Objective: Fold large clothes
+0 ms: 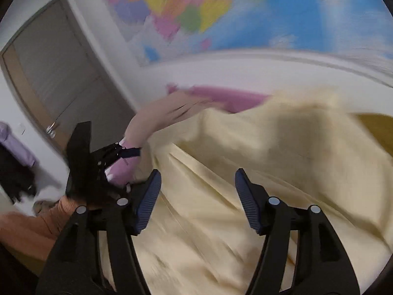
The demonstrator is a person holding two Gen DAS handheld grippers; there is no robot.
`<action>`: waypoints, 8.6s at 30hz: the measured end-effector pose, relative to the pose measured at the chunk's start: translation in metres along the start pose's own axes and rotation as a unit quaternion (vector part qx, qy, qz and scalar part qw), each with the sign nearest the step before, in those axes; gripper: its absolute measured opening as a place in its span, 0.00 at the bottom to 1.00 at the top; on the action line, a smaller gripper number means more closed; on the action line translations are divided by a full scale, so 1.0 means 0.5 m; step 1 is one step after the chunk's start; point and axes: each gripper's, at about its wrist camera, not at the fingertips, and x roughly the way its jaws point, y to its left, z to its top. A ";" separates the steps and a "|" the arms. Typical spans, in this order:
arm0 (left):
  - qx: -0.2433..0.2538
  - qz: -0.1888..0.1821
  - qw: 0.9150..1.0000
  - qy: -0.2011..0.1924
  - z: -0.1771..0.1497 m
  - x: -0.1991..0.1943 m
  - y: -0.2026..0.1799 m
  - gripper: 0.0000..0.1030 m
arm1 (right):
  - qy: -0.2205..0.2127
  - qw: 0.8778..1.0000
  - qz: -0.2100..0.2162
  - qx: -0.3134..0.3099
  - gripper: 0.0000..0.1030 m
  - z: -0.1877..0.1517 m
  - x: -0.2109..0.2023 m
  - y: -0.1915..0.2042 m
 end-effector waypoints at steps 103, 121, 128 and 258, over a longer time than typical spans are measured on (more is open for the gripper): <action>0.056 -0.001 0.998 0.020 0.077 0.062 -0.075 0.84 | -0.145 0.944 -0.282 0.087 0.34 -0.257 -0.270 -0.103; 0.024 0.004 1.000 0.013 0.036 0.006 -0.035 0.84 | -0.040 0.973 -0.227 0.022 0.33 -0.276 -0.172 -0.033; 0.073 0.019 0.997 0.027 -0.018 -0.011 -0.103 0.84 | 0.028 0.973 -0.228 0.004 0.31 -0.304 -0.077 -0.017; -0.193 -0.188 0.960 0.076 0.139 -0.129 0.142 0.15 | -0.298 0.902 -0.001 0.313 0.16 -0.327 -0.511 -0.120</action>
